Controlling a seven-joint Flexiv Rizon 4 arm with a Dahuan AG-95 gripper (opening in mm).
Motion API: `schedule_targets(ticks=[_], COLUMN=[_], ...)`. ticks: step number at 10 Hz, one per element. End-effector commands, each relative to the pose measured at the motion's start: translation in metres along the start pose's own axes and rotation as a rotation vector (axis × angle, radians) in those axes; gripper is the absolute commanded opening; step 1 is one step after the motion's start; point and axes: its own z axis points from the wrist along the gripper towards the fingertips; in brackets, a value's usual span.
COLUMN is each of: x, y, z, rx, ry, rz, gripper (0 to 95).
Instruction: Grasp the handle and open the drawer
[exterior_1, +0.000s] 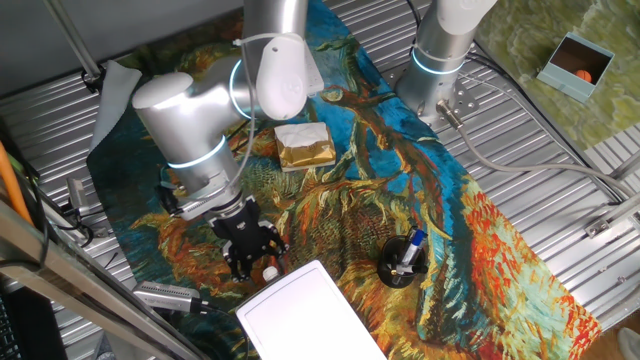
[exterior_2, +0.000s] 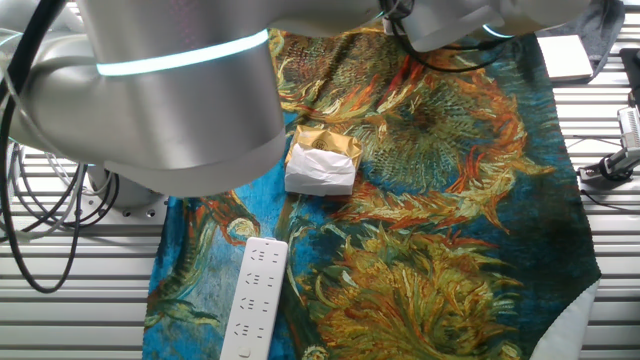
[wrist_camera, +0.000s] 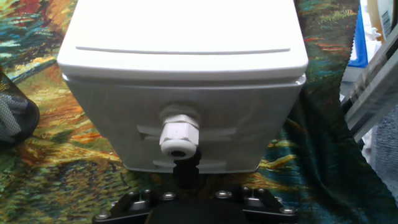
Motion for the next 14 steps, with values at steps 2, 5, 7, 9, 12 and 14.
schedule_targets(ticks=[2, 5, 7, 9, 12, 14], x=[-0.003, -0.005, -0.007, -0.008, -0.008, -0.009], y=[0.001, 0.003, 0.004, 0.005, 0.007, 0.009], z=[0.005, 0.008, 0.009, 0.01, 0.013, 0.016], rx=[0.003, 0.006, 0.007, 0.008, 0.01, 0.013], ry=[-0.006, -0.005, -0.008, -0.009, -0.013, -0.018], rz=[0.012, 0.018, 0.024, 0.026, 0.038, 0.049], gripper=[57.0, 57.0, 57.0, 57.0, 57.0, 57.0])
